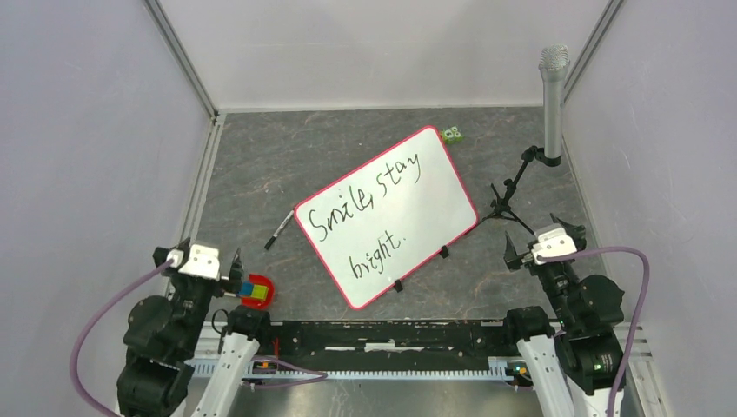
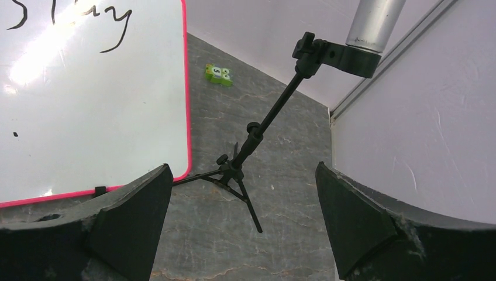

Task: Write a sentence on the whiteboard
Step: Reset both arms

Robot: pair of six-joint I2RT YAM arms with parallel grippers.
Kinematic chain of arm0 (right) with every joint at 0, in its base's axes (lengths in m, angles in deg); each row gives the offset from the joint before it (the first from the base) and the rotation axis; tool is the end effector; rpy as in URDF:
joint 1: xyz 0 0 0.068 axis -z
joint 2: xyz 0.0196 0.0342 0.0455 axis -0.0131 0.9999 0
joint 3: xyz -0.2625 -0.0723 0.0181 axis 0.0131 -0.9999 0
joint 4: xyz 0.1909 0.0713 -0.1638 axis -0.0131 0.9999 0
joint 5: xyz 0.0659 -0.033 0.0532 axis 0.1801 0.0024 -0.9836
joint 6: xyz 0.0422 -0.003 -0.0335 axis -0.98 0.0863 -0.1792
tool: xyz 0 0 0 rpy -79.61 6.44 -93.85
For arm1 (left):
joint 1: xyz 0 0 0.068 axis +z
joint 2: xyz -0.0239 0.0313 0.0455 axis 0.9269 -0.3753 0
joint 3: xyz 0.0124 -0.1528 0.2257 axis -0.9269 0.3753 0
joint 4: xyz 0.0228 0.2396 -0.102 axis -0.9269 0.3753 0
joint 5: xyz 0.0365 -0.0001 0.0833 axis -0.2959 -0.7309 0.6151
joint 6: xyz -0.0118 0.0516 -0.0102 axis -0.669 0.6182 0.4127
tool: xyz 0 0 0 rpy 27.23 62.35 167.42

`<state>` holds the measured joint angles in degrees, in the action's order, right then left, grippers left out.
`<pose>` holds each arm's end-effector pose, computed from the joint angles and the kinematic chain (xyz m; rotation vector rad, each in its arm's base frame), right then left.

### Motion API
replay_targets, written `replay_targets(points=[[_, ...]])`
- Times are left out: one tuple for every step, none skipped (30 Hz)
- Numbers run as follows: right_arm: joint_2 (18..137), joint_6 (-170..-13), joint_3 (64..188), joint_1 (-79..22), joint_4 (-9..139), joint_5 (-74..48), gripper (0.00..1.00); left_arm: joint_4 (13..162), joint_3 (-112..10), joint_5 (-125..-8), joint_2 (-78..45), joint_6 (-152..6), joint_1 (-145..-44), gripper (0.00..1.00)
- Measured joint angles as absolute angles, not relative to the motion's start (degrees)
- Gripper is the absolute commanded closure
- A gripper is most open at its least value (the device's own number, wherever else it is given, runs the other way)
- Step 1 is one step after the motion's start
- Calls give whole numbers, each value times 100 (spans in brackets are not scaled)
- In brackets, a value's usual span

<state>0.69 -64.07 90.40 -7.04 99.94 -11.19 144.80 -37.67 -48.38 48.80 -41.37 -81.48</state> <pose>0.0303 0.0076 0.3260 -0.4552 1.5015 -0.0980 -0.0137 0.0096 0.3711 0.3522 1.6467 0.2279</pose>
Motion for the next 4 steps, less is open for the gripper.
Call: replay_targets(points=[[54, -6405, 9033, -704, 9994, -1110, 2, 14480, -3702, -4798, 5054, -4137, -8115, 0], [43, -6403, 9031, -704, 9994, -1108, 2, 14480, -3662, -4757, 5190, -4137, -8087, 0], [34, -6403, 9031, -700, 9994, -1103, 2, 14473, -3630, -4702, 5304, -4137, -8058, 0], [23, -6403, 9031, -700, 9992, -1101, 2, 14465, -3608, -4667, 5369, -4137, -8045, 0]])
